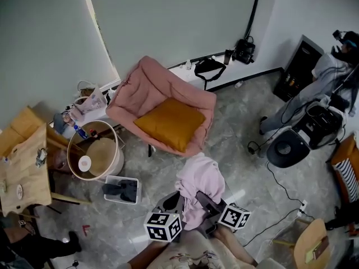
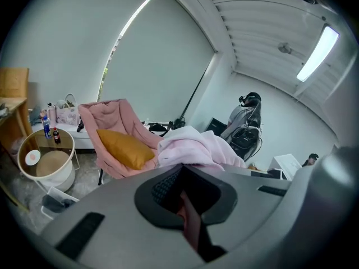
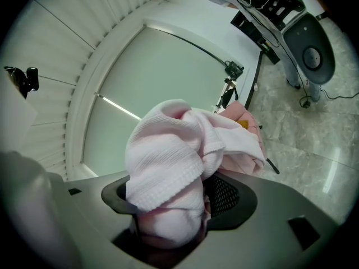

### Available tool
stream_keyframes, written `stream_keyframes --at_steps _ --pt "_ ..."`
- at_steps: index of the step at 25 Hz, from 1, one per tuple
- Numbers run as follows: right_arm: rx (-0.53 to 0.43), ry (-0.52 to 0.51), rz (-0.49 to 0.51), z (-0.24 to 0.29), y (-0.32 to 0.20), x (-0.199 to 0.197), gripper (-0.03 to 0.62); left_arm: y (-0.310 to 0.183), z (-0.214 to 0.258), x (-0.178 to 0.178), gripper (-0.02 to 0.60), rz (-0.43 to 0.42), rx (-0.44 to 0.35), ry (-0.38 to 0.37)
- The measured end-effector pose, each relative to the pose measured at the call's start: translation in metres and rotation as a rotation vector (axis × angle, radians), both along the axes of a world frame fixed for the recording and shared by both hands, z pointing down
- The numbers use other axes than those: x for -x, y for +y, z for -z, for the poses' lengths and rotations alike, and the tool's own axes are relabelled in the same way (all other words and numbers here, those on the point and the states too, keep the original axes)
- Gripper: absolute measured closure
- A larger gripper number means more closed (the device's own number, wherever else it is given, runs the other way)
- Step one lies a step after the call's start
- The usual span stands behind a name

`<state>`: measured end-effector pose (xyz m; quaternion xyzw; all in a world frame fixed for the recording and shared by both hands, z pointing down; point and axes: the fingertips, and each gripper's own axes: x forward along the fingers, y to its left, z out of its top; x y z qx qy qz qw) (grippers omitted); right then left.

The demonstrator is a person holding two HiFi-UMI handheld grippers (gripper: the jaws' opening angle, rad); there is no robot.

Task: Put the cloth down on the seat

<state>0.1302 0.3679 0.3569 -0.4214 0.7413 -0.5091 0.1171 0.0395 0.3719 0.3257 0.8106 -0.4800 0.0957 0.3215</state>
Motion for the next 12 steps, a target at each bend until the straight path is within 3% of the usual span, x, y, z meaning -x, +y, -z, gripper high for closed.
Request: stream_keyframes --at_steps 12 --pt "0.073 -0.105 0.034 -0.018 -0.043 -0.054 0.272 -0.041 -0.011 -0.06 0.577 0.046 0.046 -0.079"
